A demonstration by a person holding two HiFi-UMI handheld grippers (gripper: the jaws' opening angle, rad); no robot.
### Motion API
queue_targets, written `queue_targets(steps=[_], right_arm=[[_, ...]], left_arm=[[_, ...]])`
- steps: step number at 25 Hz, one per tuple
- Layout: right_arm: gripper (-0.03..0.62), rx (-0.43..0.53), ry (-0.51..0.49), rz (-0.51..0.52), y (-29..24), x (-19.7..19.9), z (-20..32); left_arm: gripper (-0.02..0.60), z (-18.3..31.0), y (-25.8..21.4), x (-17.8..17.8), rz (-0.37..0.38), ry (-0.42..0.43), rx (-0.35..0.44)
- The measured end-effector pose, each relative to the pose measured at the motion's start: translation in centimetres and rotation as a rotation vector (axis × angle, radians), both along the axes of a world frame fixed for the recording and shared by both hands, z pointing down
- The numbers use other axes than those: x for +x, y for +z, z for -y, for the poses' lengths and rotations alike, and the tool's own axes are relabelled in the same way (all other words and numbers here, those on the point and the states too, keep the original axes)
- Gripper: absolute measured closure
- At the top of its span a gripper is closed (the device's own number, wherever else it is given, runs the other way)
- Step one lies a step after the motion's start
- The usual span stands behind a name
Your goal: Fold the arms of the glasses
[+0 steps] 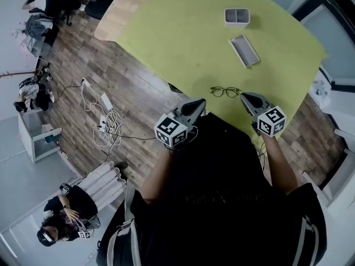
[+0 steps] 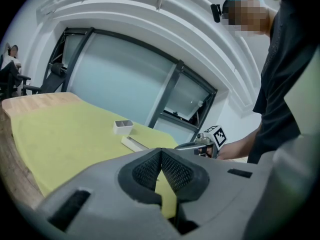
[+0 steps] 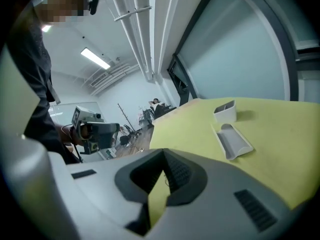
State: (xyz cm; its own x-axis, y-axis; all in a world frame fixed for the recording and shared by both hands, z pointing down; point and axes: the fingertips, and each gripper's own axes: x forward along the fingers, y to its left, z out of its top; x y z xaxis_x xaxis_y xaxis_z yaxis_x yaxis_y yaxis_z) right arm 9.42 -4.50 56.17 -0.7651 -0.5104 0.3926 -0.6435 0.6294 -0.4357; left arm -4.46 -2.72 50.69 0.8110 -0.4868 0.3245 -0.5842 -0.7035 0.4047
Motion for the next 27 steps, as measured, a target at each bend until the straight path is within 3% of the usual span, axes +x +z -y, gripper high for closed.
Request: queue_targets(steps=[8,13,17,27], right_arm=[[0.565,0.051,0.029,0.066,-3.3,-0.1,-0.9],[0.565,0.106,0.060,0.196,-6.1,-0.2,-1.1],[0.565,0.102,0.057,0.219,-6.9,-0.5,-1.3],[0.563,0.088,0.061,0.215,-6.7,0.0,-0.3]], left_arm=[[0.563,0.6,-0.3,0.8,-0.009,0.035,0.014],[0.563,0.7,-1.4,1.3,-0.087,0.045,0.012],[0.563,0.7,-1.1,1.3,-0.046,0.059,0.033],[0.563,1.1,1.1,0.5,-0.022,0.053,-0.001]])
